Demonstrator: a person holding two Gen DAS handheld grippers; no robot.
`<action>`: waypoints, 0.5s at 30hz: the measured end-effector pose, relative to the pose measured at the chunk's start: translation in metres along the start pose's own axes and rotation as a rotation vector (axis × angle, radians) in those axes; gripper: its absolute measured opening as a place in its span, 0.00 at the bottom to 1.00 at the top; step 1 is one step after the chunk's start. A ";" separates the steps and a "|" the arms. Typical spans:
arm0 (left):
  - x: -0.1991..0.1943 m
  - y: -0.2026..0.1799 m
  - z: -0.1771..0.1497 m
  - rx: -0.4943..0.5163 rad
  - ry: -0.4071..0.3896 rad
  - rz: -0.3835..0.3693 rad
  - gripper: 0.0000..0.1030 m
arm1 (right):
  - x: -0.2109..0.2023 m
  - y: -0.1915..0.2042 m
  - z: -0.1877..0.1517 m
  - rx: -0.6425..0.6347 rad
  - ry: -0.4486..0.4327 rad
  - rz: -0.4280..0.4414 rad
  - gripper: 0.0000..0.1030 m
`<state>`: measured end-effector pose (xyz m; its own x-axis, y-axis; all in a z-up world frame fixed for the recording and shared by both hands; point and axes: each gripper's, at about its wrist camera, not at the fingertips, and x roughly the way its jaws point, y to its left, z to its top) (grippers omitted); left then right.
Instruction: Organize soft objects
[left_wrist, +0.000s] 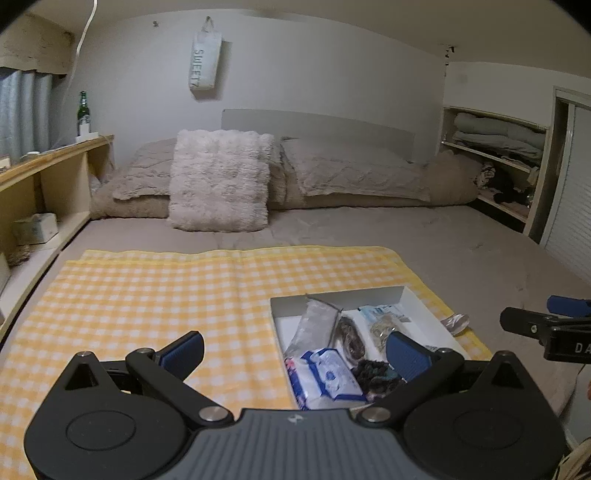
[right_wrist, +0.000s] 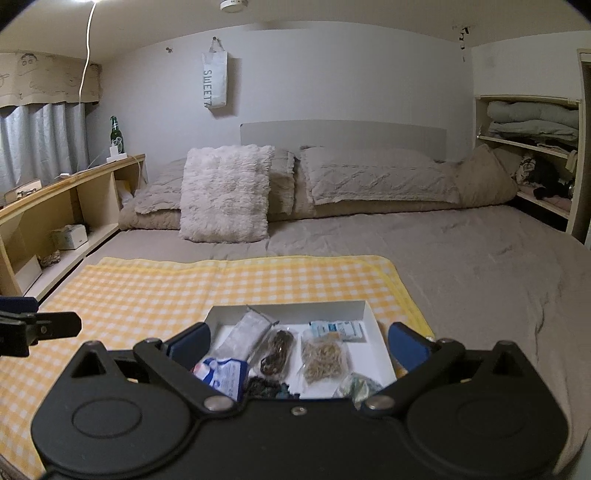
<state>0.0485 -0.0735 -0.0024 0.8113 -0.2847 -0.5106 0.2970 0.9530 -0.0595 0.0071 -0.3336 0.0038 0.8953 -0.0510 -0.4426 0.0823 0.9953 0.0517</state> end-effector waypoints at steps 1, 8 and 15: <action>-0.003 0.001 -0.004 -0.001 -0.001 0.008 1.00 | -0.003 0.001 -0.003 -0.001 0.000 0.003 1.00; -0.013 0.005 -0.024 0.009 -0.001 0.076 1.00 | -0.018 0.011 -0.021 -0.042 0.003 -0.002 1.00; -0.019 0.005 -0.036 0.022 -0.003 0.096 1.00 | -0.025 0.020 -0.033 -0.062 0.012 -0.014 1.00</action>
<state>0.0167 -0.0594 -0.0237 0.8381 -0.1928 -0.5104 0.2291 0.9734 0.0085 -0.0282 -0.3100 -0.0134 0.8890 -0.0645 -0.4533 0.0672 0.9977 -0.0102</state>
